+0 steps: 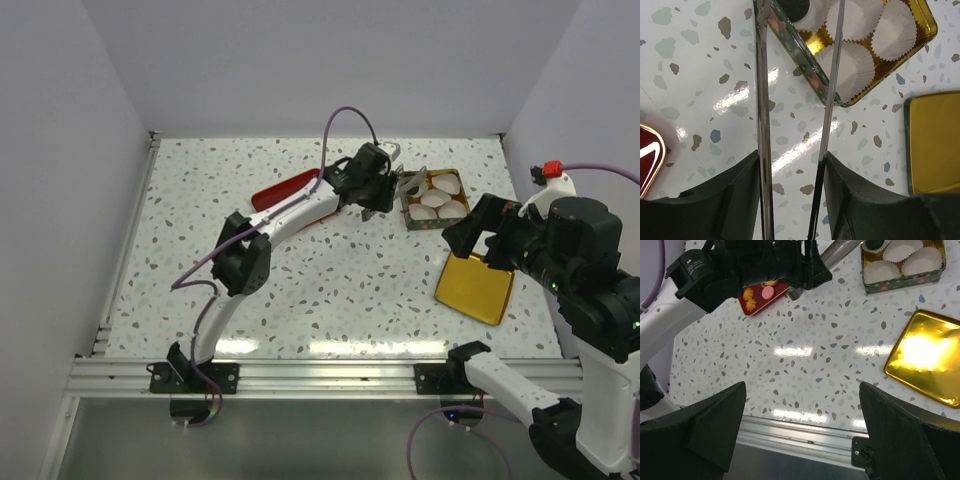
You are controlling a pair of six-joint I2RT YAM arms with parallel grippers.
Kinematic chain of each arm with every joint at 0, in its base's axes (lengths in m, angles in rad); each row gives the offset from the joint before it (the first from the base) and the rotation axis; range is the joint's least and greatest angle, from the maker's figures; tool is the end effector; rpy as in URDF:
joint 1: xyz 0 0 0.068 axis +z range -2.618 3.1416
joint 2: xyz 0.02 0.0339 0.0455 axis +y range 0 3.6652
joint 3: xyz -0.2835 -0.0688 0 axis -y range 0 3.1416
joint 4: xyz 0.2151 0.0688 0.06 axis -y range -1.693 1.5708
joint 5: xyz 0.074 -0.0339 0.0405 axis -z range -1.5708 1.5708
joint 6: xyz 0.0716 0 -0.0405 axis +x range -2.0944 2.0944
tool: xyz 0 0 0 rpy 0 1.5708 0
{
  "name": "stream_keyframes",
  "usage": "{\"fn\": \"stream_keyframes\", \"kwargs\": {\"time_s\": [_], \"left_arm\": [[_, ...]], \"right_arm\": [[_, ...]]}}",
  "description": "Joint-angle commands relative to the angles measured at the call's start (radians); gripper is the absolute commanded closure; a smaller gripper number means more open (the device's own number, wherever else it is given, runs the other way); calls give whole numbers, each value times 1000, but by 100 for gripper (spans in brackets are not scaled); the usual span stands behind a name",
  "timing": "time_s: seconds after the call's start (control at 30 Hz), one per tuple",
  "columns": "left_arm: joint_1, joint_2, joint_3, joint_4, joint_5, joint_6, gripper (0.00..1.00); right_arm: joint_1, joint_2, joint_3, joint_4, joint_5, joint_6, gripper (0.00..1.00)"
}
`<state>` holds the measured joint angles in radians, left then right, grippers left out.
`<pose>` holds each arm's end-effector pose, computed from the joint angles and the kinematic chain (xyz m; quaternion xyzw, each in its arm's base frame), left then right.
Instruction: Pack the cookies
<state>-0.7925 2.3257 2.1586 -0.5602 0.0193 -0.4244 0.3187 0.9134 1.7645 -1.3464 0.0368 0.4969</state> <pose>0.3817 -0.3891 0.2466 0.1709 0.8962 -0.2412 0.3308 0.0687 0.0199 0.4700 0.0858 0.8545 0.1886 0.4764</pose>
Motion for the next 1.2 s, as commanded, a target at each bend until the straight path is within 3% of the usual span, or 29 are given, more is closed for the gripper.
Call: {"fn": "stream_keyframes", "kwargs": {"time_s": [0.0,0.3,0.7,0.93,1.17], "left_arm": [[-4,-22,75,29,1,19,46],[48,-146,47,-18,-7,36,45],[185,-512,-430,-121,-136,150,44],[188,-548,-522,-207,-261,196,44],[187,-529,-554,-230,-272,174,45]], "right_arm": [[-3,-2,-7,-186,11,-4,1],[-3,-10,-74,-131,-32,26,1],[-1,7,-344,124,-196,74,1],[-1,85,-421,274,-259,83,1],[-1,127,-375,260,-262,43,1]]}}
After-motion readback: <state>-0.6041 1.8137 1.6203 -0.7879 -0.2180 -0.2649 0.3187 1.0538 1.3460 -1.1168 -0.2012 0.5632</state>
